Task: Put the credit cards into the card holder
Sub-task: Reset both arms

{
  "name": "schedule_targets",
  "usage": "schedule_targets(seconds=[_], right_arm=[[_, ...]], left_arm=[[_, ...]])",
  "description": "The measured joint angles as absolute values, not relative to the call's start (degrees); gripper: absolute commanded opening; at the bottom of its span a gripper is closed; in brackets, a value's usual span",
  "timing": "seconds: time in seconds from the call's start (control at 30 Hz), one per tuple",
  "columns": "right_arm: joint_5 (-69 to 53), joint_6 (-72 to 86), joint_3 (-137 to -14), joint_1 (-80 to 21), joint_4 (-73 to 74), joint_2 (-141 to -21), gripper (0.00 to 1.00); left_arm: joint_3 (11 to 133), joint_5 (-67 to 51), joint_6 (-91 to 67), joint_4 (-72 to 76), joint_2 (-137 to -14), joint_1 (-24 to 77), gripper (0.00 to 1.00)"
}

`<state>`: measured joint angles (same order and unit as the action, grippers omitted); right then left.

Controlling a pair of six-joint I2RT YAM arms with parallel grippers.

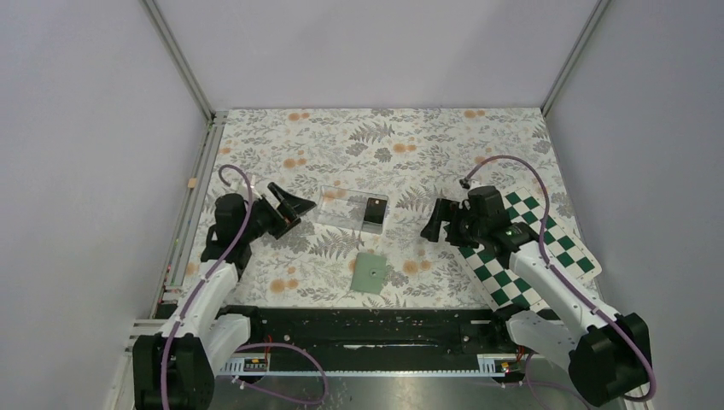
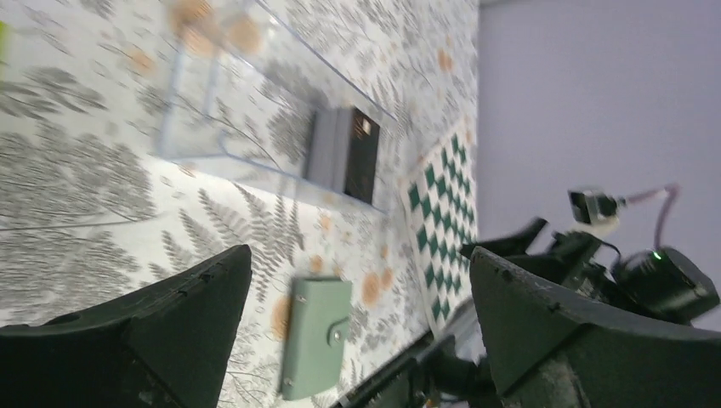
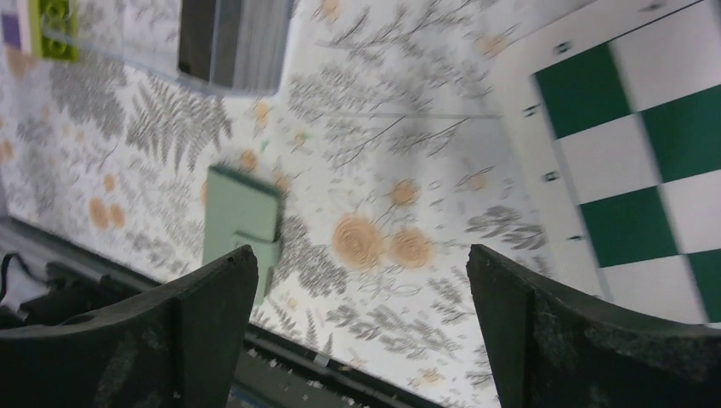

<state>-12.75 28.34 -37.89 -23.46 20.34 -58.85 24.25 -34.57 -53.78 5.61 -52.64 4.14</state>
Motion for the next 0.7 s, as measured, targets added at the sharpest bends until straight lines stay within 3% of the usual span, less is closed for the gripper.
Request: schedule_targets(seconds=[0.2,0.37,0.7], right_arm=[[-0.9,22.5,-37.3,-19.7,19.0,-56.5,0.99],[12.6,14.8,-30.2,-19.2,8.6,-53.7,0.98],[23.0,1.5,-16.6,-15.3,-24.0,-64.9,0.99]], left_arm=[[32.3,-22.5,-41.1,-4.5,-52.3,1.6,0.99],[33.6,-8.2,-30.5,-3.2,-52.1,1.5,0.99],[19.9,9.6,-14.4,19.0,-58.4,1.5,0.99]])
